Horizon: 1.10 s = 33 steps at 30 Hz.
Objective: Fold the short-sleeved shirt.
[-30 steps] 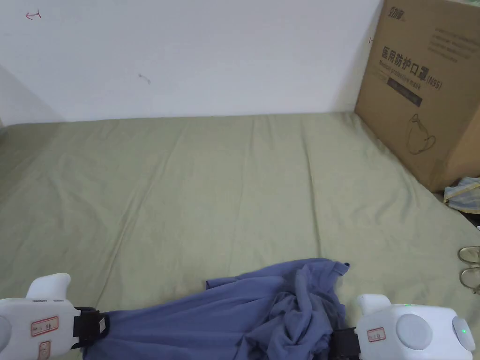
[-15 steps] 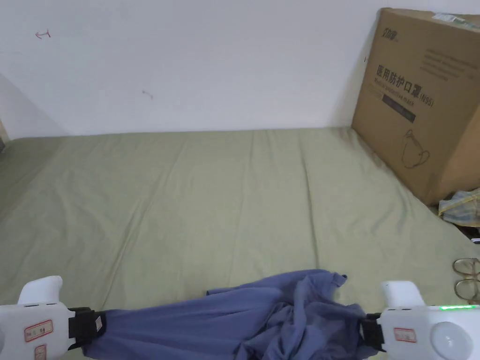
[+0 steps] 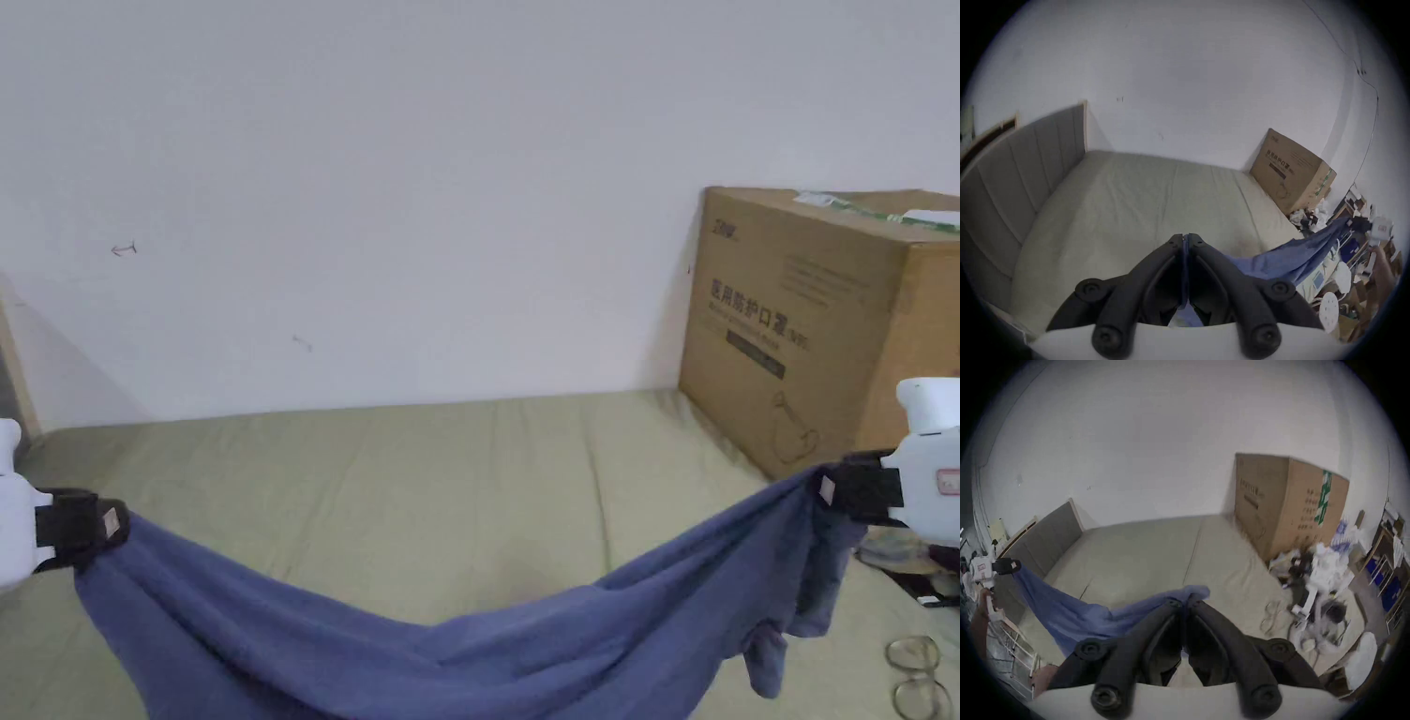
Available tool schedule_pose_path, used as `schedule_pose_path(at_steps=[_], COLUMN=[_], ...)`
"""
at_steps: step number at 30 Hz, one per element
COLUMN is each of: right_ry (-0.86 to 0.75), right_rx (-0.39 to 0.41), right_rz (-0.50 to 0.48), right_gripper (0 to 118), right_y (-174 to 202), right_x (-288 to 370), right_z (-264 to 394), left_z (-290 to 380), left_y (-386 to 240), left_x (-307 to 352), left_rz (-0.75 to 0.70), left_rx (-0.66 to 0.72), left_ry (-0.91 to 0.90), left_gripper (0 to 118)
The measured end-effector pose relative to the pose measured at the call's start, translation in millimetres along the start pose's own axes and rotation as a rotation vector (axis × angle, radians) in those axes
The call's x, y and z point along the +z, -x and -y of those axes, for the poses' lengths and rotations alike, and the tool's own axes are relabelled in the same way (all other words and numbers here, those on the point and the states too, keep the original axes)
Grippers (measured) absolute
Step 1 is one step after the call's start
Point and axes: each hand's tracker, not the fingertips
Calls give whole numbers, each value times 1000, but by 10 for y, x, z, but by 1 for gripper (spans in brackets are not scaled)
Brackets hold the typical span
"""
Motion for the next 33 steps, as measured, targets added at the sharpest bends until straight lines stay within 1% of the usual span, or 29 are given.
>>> schedule_pose_path(at_steps=[2, 5, 10, 14, 18, 21, 24, 27, 30, 33], right_ry=[-23, -55, -104, -142, -193, -207, -211, -198, -152, -35], right_rx=[-17, -42, -61, -111, -85, -89, -88, -78, -92, -130], right_rz=[2, 2, 21, 24, 59, 67, 91, 123, 135, 122], right_gripper=[4, 4, 4, 4, 4, 4, 4, 4, 4, 4], right_y=[-54, -89, -113, -117, -71, -66, -109, -191, -313, -442], right_x=[20, 18, -164, -438, -815, -1169, -1597, -2012, -2359, -2633], right_z=[-238, -599, -1243, -1783, -2227, -2462, -2552, -2473, -2196, -1764], left_z=[-220, -561, -1122, -1543, -1888, -2070, -2120, -2043, -1849, -1470], left_y=[-14, 19, 5, -16, -8, -43, -9, 82, 208, 386], left_x=[79, 122, -42, -368, -786, -1163, -1571, -1976, -2285, -2514], left_rz=[-17, -11, -46, -71, -86, -122, -140, -158, -172, -164], left_rx=[-21, -7, -13, 8, 47, 10, 5, 17, 27, 77], left_ry=[-29, -54, -103, -142, -181, -219, -237, -237, -192, -88], left_gripper=[3, 3, 3, 3, 3, 3, 3, 3, 3, 3])
